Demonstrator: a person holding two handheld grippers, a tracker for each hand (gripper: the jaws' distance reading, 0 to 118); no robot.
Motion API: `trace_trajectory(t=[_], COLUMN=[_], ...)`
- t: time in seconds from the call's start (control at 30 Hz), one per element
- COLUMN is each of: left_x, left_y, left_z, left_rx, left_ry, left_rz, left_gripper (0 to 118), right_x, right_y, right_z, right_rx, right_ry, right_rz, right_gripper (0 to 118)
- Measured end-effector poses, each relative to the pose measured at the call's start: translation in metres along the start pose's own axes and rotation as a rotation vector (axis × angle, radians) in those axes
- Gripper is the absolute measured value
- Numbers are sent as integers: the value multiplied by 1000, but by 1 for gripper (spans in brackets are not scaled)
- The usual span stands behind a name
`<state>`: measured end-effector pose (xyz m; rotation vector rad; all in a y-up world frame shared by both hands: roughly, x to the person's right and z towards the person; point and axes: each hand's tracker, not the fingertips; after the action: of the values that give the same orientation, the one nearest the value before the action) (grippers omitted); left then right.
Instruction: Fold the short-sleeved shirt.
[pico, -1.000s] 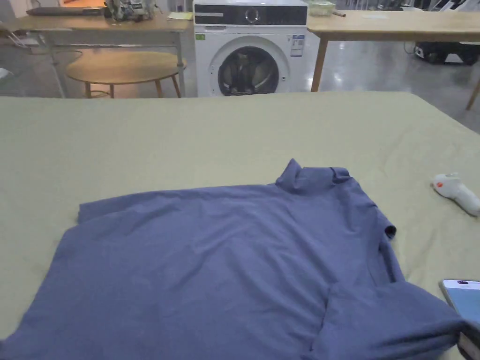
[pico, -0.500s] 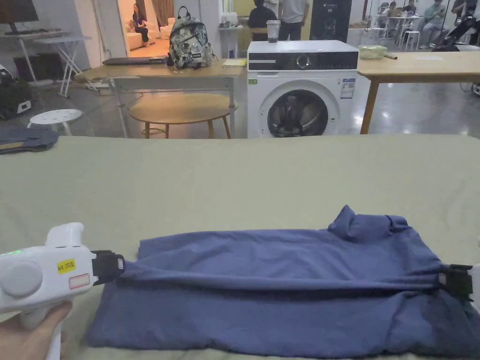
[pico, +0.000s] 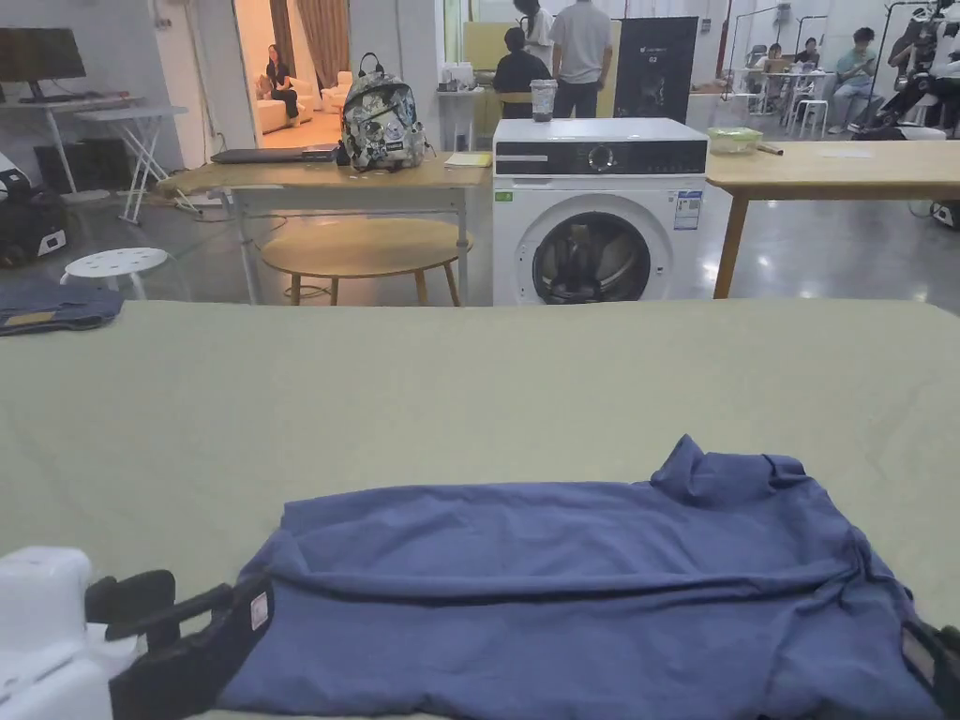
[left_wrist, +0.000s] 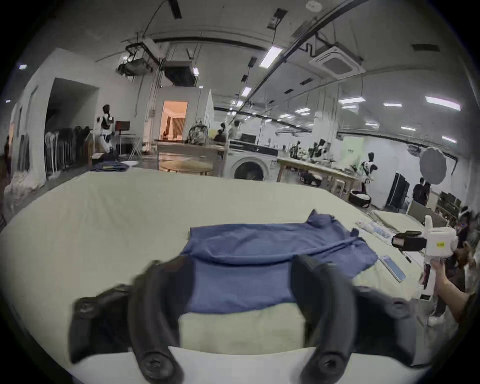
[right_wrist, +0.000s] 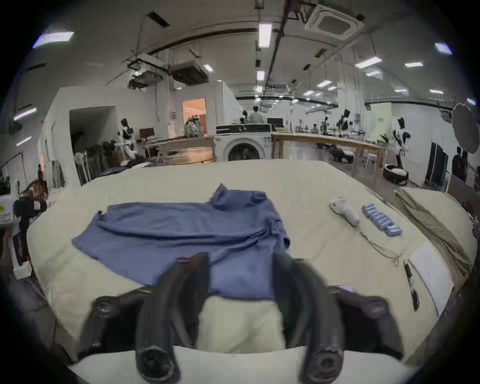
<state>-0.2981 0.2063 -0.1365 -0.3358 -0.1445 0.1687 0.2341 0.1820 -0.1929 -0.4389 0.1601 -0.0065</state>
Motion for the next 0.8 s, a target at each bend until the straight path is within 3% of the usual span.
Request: trace_trajectory(t=[0.03, 0.07, 0.1, 0.17, 0.27, 0.37, 0.43, 0.53, 0.57, 0.7, 0.77, 0.8], left_x=[5, 7, 10, 9, 4, -12, -26, -54, -61, -80, -84, -74], left_y=[-4, -8, -14, -26, -33, -30, -26, -23, -23, -32, -38, -41], left_z=[7, 12, 15, 22, 25, 17, 2, -37, -55, -124, -147, -153], left_rx=[1, -37, -63, -75, -99, -107, -129, -218, -273, -449, -491, -531], left_ry=[-16, -27, -35, -36, -3, 42, 102, -5, 19, 155, 130, 119], left_rz=[-12, -13, -11, 8, 45, 79, 82, 131, 130, 103, 121, 137], left_gripper=[49, 16, 0, 0, 0, 0, 3, 82, 94, 93, 91, 67], right_x=[-6, -12, -13, -21, -31, -32, -36, -39, -39, -40, -36, -35], right_y=[-8, -16, -24, -36, -46, -47, -48, -44, -44, -44, -47, -49], right_z=[8, 14, 17, 25, 31, 30, 31, 31, 32, 34, 34, 34], right_rx=[1, -2, -9, -22, -44, -74, -63, -60, -61, -77, -97, -111], right_ry=[-6, -4, -4, -7, 12, 91, 87, 107, 117, 124, 110, 98], right_rz=[3, 5, 7, 20, 45, -27, -13, -20, -32, -40, -22, -11], right_gripper=[27, 20, 18, 0, 0, 0, 0, 0, 0, 0, 0, 0])
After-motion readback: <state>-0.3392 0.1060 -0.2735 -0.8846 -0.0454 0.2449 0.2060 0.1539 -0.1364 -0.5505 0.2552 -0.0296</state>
